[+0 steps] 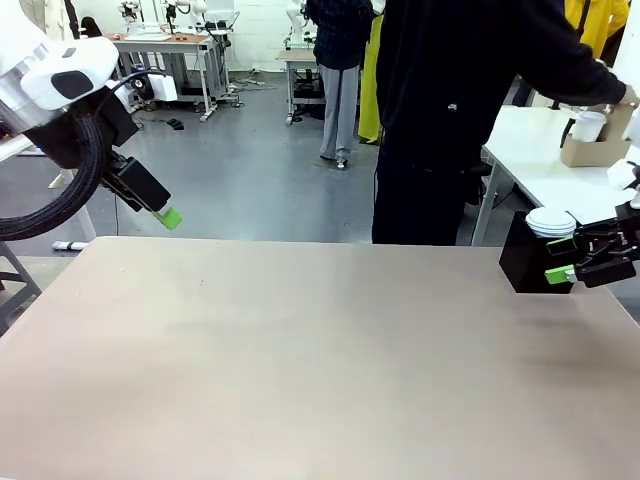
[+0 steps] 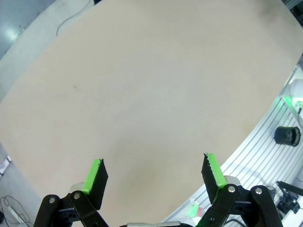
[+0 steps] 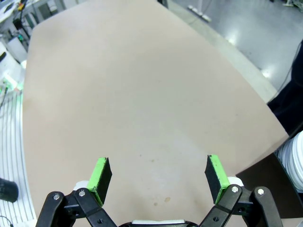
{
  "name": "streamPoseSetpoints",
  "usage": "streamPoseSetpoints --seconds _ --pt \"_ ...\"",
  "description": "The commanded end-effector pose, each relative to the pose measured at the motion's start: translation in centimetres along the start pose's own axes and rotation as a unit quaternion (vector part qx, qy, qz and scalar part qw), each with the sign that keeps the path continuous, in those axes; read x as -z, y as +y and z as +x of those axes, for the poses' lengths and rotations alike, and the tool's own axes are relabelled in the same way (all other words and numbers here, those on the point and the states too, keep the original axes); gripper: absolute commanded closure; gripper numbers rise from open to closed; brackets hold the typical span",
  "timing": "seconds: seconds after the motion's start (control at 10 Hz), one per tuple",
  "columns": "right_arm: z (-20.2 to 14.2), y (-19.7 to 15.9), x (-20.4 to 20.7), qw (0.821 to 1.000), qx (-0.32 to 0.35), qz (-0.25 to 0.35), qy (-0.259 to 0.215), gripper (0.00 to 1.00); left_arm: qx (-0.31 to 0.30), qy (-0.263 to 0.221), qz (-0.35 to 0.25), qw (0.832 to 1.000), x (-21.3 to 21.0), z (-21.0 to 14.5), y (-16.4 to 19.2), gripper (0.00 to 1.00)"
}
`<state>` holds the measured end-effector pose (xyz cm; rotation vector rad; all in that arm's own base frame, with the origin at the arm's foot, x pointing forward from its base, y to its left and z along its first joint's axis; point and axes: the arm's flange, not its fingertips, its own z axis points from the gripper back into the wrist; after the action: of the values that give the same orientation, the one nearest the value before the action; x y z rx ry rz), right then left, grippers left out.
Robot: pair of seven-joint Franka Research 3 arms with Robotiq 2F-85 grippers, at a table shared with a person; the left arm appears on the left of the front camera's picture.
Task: Pour a drink into a cup and package it in a carrier.
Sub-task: Insert the held 600 ml Paper Cup into the Cup Carrier.
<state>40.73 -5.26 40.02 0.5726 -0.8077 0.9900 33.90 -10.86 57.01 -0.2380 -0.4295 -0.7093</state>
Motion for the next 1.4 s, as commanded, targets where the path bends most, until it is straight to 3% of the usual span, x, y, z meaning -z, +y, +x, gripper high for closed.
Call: streamPoseSetpoints --seconds 0.0,1.3 --pt "0.04 -0.08 -0.15 1.0 -0.006 -0.002 0.0 0.0 -0.005 0.006 0.005 1.0 -0.19 0.15 0.02 0.0" --pt "0.04 -0.08 -0.15 1.0 -0.006 -0.002 0.0 0.0 -0.005 0.006 0.005 1.0 -0.19 0.15 0.02 0.0"
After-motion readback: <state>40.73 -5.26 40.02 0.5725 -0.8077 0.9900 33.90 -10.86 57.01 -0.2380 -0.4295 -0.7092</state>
